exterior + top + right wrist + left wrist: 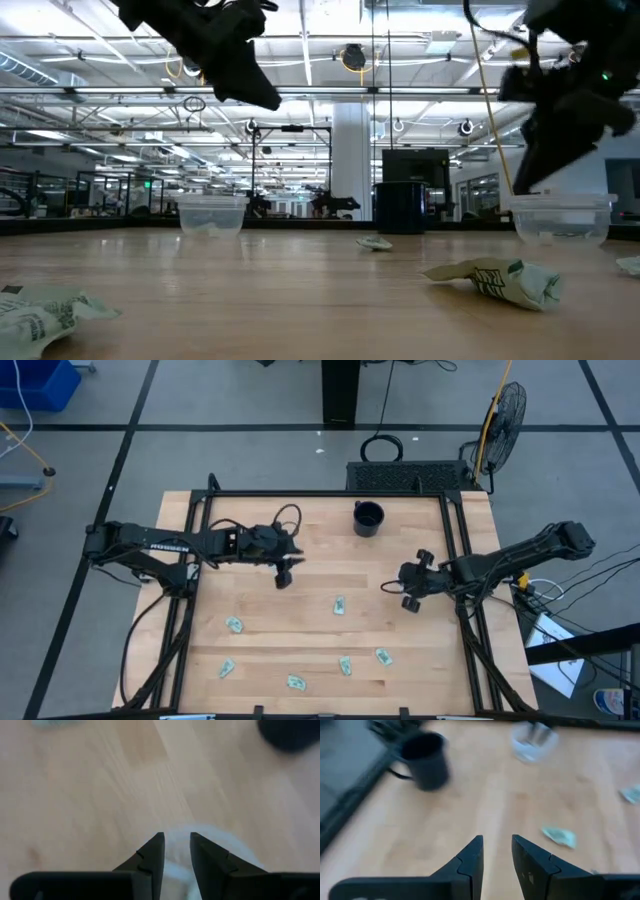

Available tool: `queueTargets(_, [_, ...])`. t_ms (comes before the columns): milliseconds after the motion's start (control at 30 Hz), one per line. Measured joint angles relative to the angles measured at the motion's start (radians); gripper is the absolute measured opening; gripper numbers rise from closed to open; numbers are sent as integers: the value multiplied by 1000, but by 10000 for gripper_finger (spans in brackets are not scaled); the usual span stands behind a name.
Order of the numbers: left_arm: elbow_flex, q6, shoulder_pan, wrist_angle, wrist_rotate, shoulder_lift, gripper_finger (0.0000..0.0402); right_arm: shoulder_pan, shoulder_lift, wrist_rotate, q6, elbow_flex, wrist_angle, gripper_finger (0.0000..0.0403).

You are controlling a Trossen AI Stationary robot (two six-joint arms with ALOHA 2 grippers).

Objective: Pick and place items into bin
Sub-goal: Put the white stevia packet into the right transparent bin

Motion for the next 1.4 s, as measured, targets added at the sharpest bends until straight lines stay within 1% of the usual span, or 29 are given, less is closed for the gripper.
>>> queueTargets(100, [0,-1,-35,-61,66,0,108,1,-14,-11,-93,7,146,88])
queueTargets(167, [0,-7,-69,-101,91,0,108,3,-12,-58,-172,6,253,88])
queueTargets(267, [0,-8,-128,-153,95,0,108,3,14,-146,-283,-11,467,88])
queueTargets(367, [0,-9,-184,-181,96,0,108,3,71,-221,-375,-55,685,89])
queueTargets(433, [0,-15,-221,-192,96,0,108,4,130,-238,-403,-74,821,90])
queueTargets(533, [0,-48,-266,-192,63,0,108,4,251,-239,-445,-79,943,104])
queueTargets(700, [0,-57,-313,-203,-17,0,108,1,477,-318,-550,-39,1125,155])
queueTargets(767, [0,-61,-320,-206,-39,0,108,1,562,-318,-590,-17,1189,175])
queueTargets(900, [0,-90,-327,-211,-59,0,108,-4,703,-313,-628,44,1227,197])
queueTargets(1067, [0,-124,-328,-215,-62,0,108,-25,826,-313,-614,109,1201,195])
queueTargets(1200, [-1,-130,-329,-230,-63,0,108,-41,867,-312,-604,118,1195,186])
queueTargets(1400, [-1,-135,-329,-236,-63,0,108,-51,867,-312,-558,120,1146,168])
